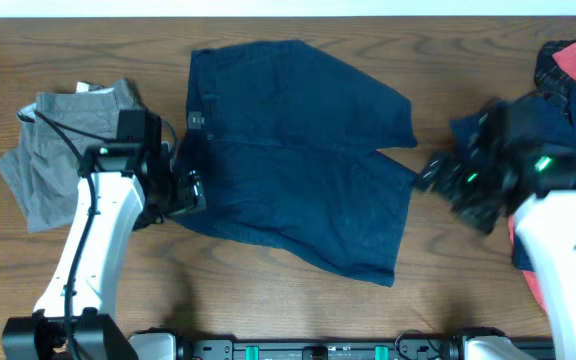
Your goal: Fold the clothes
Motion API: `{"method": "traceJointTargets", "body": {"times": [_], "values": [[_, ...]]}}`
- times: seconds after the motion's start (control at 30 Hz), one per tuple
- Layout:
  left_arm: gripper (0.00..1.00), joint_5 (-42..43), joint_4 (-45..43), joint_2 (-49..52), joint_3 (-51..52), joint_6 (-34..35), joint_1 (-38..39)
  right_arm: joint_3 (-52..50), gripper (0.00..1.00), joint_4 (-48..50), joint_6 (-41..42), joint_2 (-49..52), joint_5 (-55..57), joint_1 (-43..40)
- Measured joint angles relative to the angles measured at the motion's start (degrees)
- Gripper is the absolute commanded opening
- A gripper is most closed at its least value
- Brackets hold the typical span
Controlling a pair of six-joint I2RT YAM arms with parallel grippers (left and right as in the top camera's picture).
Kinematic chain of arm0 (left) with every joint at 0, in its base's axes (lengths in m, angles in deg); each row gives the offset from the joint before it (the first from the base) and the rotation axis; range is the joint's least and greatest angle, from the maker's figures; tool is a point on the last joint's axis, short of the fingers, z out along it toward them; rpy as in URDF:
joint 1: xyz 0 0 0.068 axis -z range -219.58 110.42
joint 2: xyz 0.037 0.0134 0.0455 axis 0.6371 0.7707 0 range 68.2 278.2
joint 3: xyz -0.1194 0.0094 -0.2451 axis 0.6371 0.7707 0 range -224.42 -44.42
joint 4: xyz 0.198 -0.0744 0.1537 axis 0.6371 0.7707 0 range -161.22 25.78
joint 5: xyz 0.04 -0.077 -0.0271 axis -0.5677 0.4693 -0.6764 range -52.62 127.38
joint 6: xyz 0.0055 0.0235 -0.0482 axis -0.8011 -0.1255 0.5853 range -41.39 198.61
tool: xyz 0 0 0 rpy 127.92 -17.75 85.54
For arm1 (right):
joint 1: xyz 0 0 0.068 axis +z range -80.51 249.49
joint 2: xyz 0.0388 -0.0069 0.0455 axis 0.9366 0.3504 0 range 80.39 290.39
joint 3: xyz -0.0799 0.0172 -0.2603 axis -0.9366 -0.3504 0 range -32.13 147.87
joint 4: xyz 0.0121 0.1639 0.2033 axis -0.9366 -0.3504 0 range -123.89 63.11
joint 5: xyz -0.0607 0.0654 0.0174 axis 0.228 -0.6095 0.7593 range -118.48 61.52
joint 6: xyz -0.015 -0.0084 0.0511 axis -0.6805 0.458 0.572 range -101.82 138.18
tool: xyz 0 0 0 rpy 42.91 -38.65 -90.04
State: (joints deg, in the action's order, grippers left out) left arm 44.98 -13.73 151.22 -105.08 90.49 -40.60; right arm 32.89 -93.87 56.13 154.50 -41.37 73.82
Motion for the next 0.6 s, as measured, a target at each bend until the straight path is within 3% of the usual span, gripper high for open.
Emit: {"method": "traceJointTargets", "body": {"times": [0.2,0.4,0.6], "values": [[0.94,2.0,-9.3,0.1,9.2,0.0,-4.3,-14.4,0.96,7.2,14.3,-6.2,-2.4,14.5],[0.94,8.0,-15.2,0.1,12.7,-0.1,-8.5,-22.3,0.92,15.9,28.0,-6.4,-2.8,28.3],[0.94,10.7,-18.2,0.1,12.9,-2.3,-9.1,-25.7,0.89,21.6,39.8,-6.4,-0.4,35.3]]}}
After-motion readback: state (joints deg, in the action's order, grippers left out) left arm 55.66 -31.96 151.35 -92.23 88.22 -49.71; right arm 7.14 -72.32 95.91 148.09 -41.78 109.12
